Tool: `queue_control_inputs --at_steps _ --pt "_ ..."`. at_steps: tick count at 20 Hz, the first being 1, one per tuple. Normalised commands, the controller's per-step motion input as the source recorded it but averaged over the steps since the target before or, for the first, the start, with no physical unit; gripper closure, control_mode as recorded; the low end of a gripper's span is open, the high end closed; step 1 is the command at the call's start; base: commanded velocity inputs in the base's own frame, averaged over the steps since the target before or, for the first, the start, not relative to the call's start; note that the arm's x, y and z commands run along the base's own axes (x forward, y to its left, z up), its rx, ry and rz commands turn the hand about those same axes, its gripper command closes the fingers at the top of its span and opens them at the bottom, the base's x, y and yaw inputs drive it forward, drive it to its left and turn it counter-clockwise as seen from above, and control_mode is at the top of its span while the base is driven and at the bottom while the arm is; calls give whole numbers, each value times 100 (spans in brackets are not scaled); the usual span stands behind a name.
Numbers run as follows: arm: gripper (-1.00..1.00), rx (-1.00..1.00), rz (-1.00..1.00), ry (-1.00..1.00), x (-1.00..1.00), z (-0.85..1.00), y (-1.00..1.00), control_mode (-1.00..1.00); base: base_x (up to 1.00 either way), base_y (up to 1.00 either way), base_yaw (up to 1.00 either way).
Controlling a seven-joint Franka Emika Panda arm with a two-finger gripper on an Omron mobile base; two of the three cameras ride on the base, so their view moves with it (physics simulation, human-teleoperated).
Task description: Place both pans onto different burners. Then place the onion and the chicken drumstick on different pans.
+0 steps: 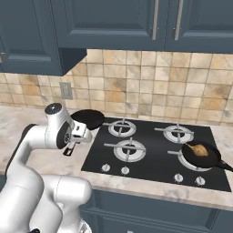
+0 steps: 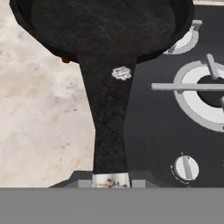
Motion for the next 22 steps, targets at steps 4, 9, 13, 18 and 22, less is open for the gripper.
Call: queue_control_inputs --at_steps 4,9,13,18,22 --pt "100 0 -27 0 -8 9 -30 -100 0 0 0" --pt "100 0 -28 0 -7 1 -32 -100 0 0 0" --pt "100 0 -23 0 -9 0 -32 -100 0 0 0" --pt "100 0 -20 1 -11 0 -27 -100 0 0 0" --pt "100 0 -17 2 -7 0 -20 -100 0 0 0"
